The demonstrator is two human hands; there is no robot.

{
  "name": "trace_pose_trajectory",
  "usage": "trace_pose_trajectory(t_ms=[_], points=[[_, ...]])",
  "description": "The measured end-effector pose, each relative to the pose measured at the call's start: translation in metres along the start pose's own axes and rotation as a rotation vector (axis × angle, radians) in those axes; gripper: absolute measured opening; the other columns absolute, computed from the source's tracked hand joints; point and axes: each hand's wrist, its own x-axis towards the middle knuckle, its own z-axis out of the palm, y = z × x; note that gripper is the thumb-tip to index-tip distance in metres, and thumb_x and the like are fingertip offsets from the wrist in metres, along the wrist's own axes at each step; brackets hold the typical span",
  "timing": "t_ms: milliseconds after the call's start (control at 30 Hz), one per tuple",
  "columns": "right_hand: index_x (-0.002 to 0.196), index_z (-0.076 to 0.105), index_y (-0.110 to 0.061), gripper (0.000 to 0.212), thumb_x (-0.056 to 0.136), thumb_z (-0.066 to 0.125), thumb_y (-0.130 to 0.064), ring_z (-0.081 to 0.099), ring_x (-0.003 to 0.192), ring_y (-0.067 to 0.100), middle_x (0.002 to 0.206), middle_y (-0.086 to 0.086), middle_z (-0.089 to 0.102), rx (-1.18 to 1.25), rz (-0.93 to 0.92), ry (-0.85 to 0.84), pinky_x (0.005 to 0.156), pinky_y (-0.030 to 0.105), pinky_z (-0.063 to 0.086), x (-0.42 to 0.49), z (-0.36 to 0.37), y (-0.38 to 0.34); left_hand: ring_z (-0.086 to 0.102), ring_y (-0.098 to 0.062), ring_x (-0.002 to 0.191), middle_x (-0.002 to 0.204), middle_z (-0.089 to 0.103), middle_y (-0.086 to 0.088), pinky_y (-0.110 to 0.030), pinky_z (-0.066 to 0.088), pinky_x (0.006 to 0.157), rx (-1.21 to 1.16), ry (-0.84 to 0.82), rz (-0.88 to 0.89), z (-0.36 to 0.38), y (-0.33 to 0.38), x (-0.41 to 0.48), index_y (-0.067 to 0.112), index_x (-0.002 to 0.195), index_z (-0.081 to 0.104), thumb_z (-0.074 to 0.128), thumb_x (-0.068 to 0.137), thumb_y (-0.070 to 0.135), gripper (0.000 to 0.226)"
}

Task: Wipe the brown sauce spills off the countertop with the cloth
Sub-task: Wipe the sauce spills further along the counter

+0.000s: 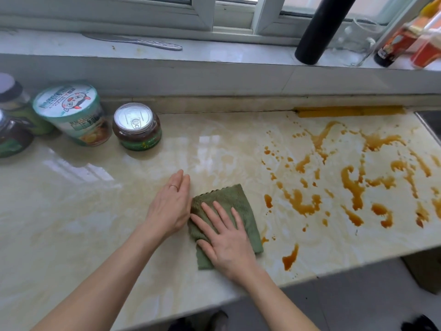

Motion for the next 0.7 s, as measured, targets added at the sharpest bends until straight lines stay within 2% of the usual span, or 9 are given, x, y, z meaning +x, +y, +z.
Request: trace_pose_trajectory(t_ms=[167,233,267,333,433,533,600,633,700], points=[[0.153,0.01,-0.042,0.059,0.096,0.015,-0.057,-0.002,0.15,0.018,0.163,-0.007,0.004,0.011,0.283,-0.044,0.117,0.048,-0.005,0.011,-0.011,0.046,0.003,-0.02,0.148,0.16,-0.003,-0.007,-0.03,0.01,0.121,0.007,-0.015,0.013,0.009,0.016,-0.013,0.01,0.152,0.004,0.024,0.101,0.022,0.056],[0.153,0.014,-0.037,0.06,0.096,0.017,-0.056,0.001,0.15,0.022,0.163,-0.003,0.008,0.011,0.349,-0.01,0.116,0.051,-0.003,0.012,-0.009,0.029,0.002,-0.02,0.148,0.16,-0.003,-0.008,-0.029,0.007,0.121,0.026,-0.031,0.01,0.016,0.018,-0.015,0.009,0.152,0.003,0.024,0.101,0.021,0.056],[0.153,0.019,-0.035,0.06,0.096,0.022,-0.054,0.006,0.15,0.026,0.162,0.0,0.013,0.024,0.327,0.008,0.115,0.054,0.001,0.009,-0.008,0.016,0.001,-0.021,0.148,0.16,-0.003,-0.009,-0.029,0.006,0.121,0.037,-0.029,0.006,0.019,0.018,-0.014,0.009,0.152,0.003,0.024,0.101,0.022,0.056],[0.152,0.025,-0.034,0.059,0.097,0.029,-0.053,0.011,0.149,0.027,0.161,0.001,0.019,0.026,0.162,0.011,0.114,0.055,0.009,-0.006,-0.002,-0.001,0.002,-0.022,0.148,0.16,-0.002,-0.011,-0.03,0.007,0.121,0.063,-0.018,-0.001,0.023,0.02,-0.014,0.008,0.152,0.006,0.025,0.101,0.023,0.057],[0.151,0.026,-0.038,0.055,0.098,0.029,-0.052,0.012,0.149,0.021,0.161,-0.004,0.021,0.012,0.005,-0.023,0.115,0.051,0.008,-0.02,-0.007,0.019,0.004,-0.023,0.148,0.16,0.001,-0.011,-0.031,0.01,0.121,0.076,-0.014,-0.019,0.023,0.023,-0.013,0.008,0.152,0.008,0.026,0.101,0.022,0.056],[0.151,0.021,-0.04,0.056,0.097,0.025,-0.055,0.007,0.15,0.019,0.162,-0.006,0.015,0.012,0.153,-0.005,0.116,0.05,0.005,-0.014,-0.012,0.049,0.004,-0.022,0.148,0.16,0.0,-0.009,-0.033,0.01,0.121,0.066,-0.022,-0.045,0.023,0.026,-0.013,0.009,0.152,0.007,0.024,0.101,0.022,0.055],[0.153,0.019,-0.038,0.059,0.096,0.024,-0.054,0.002,0.15,0.021,0.162,-0.004,0.011,0.045,0.272,-0.01,0.116,0.053,0.002,-0.01,-0.009,0.045,0.004,-0.022,0.148,0.16,0.0,-0.01,-0.035,0.011,0.121,0.08,-0.006,-0.059,0.026,0.028,-0.015,0.009,0.152,0.006,0.023,0.101,0.022,0.055],[0.153,0.021,-0.036,0.06,0.096,0.025,-0.054,0.002,0.15,0.023,0.162,-0.002,0.012,0.054,0.287,-0.005,0.116,0.054,0.001,-0.012,-0.007,0.035,0.004,-0.023,0.148,0.16,0.0,-0.01,-0.036,0.012,0.121,0.082,0.005,-0.062,0.029,0.03,-0.018,0.008,0.152,0.007,0.024,0.101,0.022,0.056],[0.152,0.024,-0.033,0.06,0.095,0.028,-0.053,0.006,0.15,0.026,0.162,0.0,0.015,0.052,0.202,-0.01,0.114,0.055,0.003,-0.021,-0.004,0.017,0.003,-0.024,0.148,0.16,0.0,-0.011,-0.037,0.014,0.121,0.079,0.019,-0.067,0.035,0.036,-0.023,0.008,0.152,0.007,0.027,0.1,0.021,0.057]])
